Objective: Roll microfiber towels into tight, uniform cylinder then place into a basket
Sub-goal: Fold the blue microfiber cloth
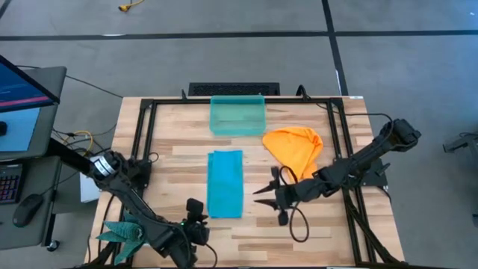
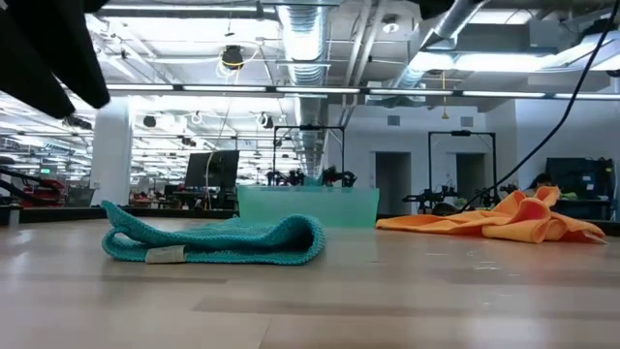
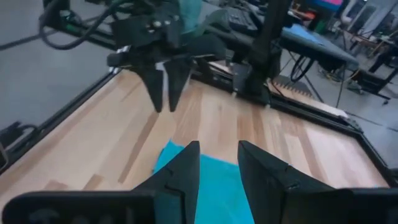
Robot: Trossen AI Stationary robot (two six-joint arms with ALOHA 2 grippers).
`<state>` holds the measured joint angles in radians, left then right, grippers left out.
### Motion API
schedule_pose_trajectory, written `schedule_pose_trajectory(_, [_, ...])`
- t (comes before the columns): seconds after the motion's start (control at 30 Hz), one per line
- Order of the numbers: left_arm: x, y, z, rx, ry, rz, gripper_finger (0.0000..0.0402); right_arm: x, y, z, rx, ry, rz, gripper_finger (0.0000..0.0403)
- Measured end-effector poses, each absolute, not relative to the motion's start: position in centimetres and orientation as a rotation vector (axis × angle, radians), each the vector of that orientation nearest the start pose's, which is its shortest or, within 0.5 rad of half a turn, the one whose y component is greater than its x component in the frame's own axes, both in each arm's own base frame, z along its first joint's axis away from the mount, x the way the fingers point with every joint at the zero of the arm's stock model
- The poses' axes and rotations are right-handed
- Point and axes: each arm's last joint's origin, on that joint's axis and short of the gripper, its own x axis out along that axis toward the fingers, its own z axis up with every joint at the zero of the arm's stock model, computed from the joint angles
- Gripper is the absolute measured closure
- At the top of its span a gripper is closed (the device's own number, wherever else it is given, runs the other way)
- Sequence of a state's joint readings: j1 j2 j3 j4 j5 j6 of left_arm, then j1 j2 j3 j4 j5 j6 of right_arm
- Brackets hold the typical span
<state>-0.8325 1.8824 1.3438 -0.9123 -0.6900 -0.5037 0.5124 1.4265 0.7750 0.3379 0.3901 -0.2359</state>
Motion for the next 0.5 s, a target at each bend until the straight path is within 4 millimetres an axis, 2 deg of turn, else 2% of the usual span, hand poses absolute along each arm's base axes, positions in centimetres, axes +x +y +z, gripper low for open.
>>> schedule_pose_trajectory(0.23, [26.2, -23.8, 18.9, 0.481, 1.042, 0.164, 0.0291, 27.1, 14.3, 22.1, -0.405, 0.333, 0.172, 0.0269])
schedule_pose_trajectory(0.5, [26.9, -22.3, 16.9, 0.362, 1.118, 0.14, 0.023, 28.5, 13.8, 19.4, -0.467, 0.416, 0.15, 0.0256])
